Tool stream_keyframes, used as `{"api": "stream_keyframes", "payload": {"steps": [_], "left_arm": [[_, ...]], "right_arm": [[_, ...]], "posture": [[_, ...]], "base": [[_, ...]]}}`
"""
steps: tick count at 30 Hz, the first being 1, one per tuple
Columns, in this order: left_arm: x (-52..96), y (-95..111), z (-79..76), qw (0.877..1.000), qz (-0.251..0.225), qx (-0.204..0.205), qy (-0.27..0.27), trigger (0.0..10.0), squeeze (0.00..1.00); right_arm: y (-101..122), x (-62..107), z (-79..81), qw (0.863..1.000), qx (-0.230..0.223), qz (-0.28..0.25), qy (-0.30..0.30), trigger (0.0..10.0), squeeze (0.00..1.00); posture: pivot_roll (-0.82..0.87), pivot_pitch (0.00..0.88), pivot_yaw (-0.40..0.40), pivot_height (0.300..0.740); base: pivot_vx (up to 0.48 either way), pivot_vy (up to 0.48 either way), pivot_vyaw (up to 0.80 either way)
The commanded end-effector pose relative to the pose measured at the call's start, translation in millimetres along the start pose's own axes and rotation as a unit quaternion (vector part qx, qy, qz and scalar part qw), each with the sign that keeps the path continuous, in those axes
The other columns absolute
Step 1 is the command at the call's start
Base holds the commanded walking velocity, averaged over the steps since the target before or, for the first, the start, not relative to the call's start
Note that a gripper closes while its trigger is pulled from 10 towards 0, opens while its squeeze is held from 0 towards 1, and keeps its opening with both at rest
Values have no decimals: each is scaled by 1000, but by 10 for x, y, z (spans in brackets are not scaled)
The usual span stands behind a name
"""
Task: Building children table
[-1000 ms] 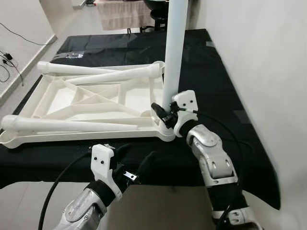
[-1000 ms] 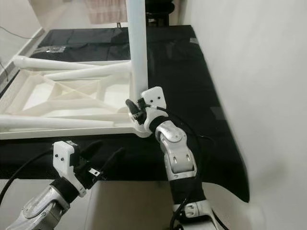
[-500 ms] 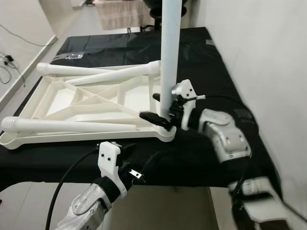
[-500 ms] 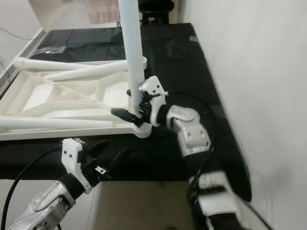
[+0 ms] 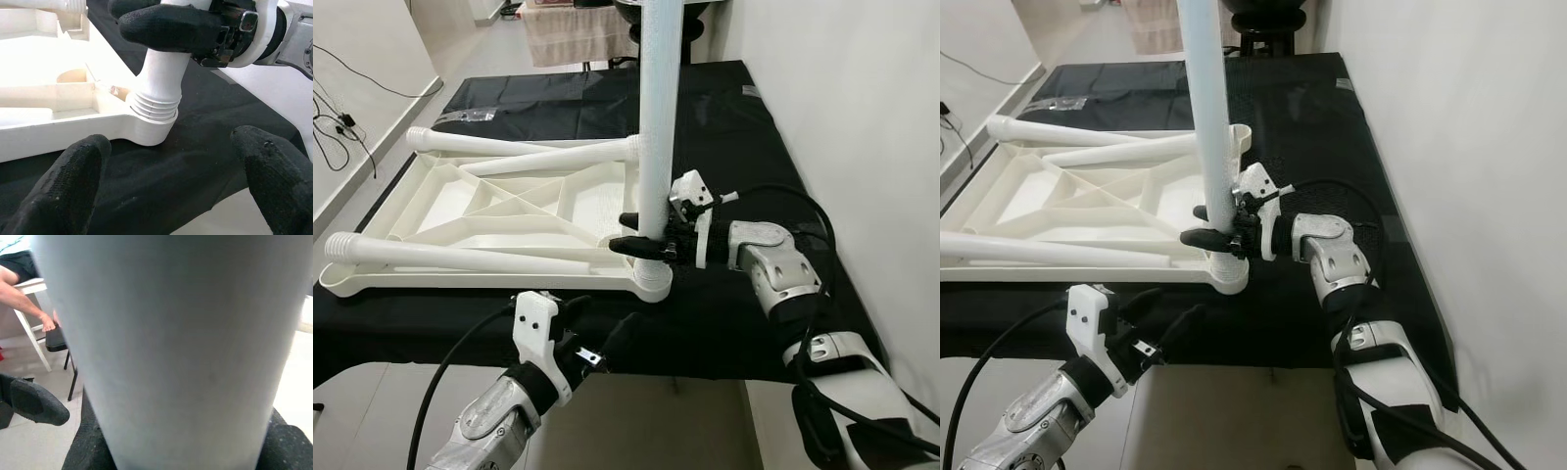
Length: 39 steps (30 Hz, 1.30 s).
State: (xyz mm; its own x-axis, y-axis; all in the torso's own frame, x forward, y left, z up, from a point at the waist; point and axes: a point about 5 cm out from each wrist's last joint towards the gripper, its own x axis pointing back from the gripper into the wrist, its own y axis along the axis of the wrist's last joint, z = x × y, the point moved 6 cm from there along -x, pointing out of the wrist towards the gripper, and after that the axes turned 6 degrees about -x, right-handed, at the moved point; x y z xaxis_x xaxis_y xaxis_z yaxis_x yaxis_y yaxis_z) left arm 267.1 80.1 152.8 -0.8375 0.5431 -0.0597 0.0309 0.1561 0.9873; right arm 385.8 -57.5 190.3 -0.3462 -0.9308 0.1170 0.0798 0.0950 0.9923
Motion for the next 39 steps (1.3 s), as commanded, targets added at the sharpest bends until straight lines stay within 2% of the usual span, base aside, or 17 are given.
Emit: {"api": "stream_keyframes", "payload": {"steps": [1,4,6,9,10,11,12,14,16,18,22,23,26,27,32,33,39], "left_arm": [[20,-52,26,1000,12,3,2,10000,0],[21,-52,29,1000,12,3,3,10000,0],[30,-47,47,1000,13,2,5,10000,0],[30,-47,47,1000,13,2,5,10000,0],[47,-42,66,1000,14,1,6,10000,0],[53,-36,95,1000,15,-1,7,10000,0],[53,-36,95,1000,15,-1,7,10000,0],[52,-36,117,1000,16,-2,8,10000,0],[42,-39,118,1000,17,-4,7,10000,0],[30,-39,117,1000,18,-6,8,10000,0],[29,-32,134,1000,16,-6,14,10000,0],[36,-36,139,1000,17,-6,15,10000,0],[33,-41,132,1000,20,-6,11,10000,0],[26,-57,115,1000,25,-7,3,10000,0],[21,-68,104,1000,29,-10,-2,10000,0],[17,-83,100,999,31,-17,-3,10000,0],[35,-110,58,999,35,-40,-8,10000,0]], "right_arm": [[-101,-4,61,1000,-22,-2,20,0,0],[-112,49,39,1000,-19,-3,14,0,0],[-243,147,-67,996,-15,12,-90,0,0],[-243,147,-67,996,-15,12,-90,0,0],[-352,294,-228,954,-46,-7,-297,0,0],[-606,389,8,928,-49,19,-369,0,0],[-606,389,8,928,-49,19,-369,0,0],[-747,466,246,908,-56,29,-415,0,0],[-684,396,205,915,-43,21,-400,0,0],[-574,371,49,910,-37,3,-414,0,0],[-555,328,20,907,-48,-3,-419,0,0],[-519,305,21,908,-48,-6,-416,10000,0],[-448,277,40,913,-48,-18,-404,10000,59],[-290,177,40,931,-55,-48,-358,10000,1000],[-178,71,-10,950,-67,-65,-297,10000,1000],[-88,6,-87,968,-69,-71,-232,10000,0],[68,-69,18,994,-15,-59,-92,10000,0]], "posture": [[-32,119,51,740],[-32,119,51,740],[-43,134,43,740],[-43,134,43,740],[-52,143,37,740],[-60,159,59,740],[-60,159,59,740],[-78,147,59,740],[-46,133,37,740],[-53,134,46,740],[-46,137,48,740],[-50,136,51,740],[-52,134,54,740],[-56,128,64,740],[-55,124,69,740],[-50,113,74,740],[-35,91,71,740]], "base": [[0,0,0],[0,0,0],[0,0,0],[0,0,0],[0,0,0],[0,0,0],[0,0,0],[0,0,0],[0,0,0],[0,0,0],[0,0,0],[0,0,0],[0,0,0],[0,0,0],[0,0,0],[0,0,0],[0,0,0]]}}
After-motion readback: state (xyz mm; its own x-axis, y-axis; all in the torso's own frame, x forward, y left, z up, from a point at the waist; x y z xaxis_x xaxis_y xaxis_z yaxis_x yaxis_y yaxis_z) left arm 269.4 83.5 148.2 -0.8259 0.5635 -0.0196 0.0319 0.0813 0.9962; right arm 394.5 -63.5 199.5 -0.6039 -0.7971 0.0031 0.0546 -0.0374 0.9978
